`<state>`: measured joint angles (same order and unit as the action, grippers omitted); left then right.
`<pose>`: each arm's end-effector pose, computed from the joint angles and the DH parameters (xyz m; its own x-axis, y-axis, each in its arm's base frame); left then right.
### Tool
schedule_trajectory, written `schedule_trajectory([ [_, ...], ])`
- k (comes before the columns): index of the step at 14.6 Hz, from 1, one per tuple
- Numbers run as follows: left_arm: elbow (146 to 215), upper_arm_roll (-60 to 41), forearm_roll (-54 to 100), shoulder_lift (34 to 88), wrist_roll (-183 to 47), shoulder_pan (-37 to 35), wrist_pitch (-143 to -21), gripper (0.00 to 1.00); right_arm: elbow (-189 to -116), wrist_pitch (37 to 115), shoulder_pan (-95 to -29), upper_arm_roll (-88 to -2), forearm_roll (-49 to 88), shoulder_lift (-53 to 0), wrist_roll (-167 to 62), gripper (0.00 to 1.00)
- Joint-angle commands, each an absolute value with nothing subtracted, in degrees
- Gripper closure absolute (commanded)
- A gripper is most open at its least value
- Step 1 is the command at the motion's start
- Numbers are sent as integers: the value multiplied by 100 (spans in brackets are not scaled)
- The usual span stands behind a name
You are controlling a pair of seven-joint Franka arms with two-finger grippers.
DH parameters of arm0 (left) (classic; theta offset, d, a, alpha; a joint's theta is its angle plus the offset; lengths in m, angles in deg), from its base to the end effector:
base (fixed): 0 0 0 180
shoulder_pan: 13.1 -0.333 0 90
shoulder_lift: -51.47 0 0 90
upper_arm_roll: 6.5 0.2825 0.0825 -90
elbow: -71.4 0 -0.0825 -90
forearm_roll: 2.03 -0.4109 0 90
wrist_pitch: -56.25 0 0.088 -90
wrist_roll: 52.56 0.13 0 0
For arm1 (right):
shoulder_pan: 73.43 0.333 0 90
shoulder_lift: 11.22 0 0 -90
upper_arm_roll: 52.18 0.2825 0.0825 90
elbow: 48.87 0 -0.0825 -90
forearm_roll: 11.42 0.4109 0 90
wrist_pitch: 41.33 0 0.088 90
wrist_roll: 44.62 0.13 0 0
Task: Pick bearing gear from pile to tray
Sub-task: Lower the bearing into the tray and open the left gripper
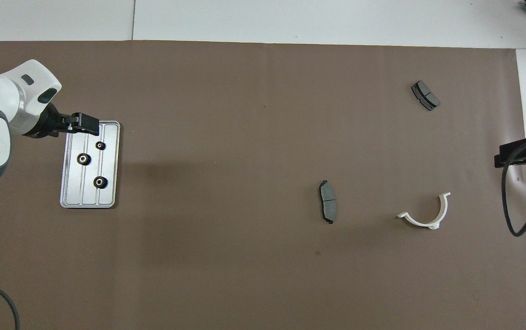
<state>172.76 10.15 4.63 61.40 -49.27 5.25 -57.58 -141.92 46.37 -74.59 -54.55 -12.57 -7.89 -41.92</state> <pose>0.6354 -0.0346 0.4032 0.9974 -0.0466 0.0545 -0.0497 -0.9972 0.0561 0.5586 -0.0377 0.5713 0.9934 -0.1091 -0.0344 -0.1085 -0.9939 0.0193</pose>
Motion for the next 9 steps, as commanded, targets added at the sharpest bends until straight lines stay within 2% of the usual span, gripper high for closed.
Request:
schedule_trajectory([
  [1, 17151, 1029, 342, 6114, -4799, 465, -5572, 0, -14344, 4683, -7475, -5429, -1212, -647, -4110, 0],
  [9, 17204, 1046, 351, 6105, -4675, 448, -5670, 0, -14344, 4683, -7475, -5429, -1212, -647, -4110, 0],
])
